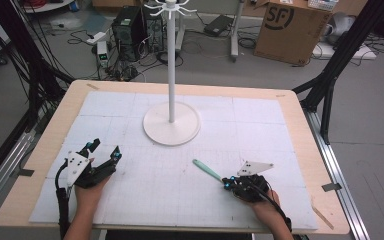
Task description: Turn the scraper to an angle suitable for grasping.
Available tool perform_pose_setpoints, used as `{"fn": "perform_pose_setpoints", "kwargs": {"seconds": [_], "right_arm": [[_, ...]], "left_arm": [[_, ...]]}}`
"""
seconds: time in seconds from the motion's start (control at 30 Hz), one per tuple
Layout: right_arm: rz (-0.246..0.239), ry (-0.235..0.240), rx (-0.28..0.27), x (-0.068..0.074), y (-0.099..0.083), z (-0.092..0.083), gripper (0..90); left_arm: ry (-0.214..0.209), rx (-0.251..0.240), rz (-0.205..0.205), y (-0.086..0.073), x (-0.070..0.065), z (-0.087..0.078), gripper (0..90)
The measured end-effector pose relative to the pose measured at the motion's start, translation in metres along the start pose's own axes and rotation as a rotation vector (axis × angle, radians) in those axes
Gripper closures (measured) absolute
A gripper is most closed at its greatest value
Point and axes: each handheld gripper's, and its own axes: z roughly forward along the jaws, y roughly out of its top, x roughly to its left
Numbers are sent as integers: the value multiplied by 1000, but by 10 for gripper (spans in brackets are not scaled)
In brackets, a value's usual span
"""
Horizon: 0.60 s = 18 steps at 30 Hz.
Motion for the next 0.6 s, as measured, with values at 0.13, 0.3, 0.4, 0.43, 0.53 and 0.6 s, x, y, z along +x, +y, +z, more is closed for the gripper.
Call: {"fn": "perform_pose_setpoints", "kwargs": {"seconds": [0.13,0.3,0.4,0.43,0.53,0.6], "right_arm": [[26,-35,-14,-7,-2,-4,898],[54,-18,-30,-10,-4,-5,898],[43,8,-43,-7,-2,-6,898],[37,17,-43,-5,-1,-6,898],[22,28,-25,0,0,-2,898],[15,34,-11,2,1,1,898]], "left_arm": [[0,0,0,0,0,0,280],[1,1,0,0,0,0,280],[0,0,0,0,0,0,280],[0,0,0,0,0,0,281],[-1,0,0,0,0,0,281],[0,0,0,0,0,0,281]]}}
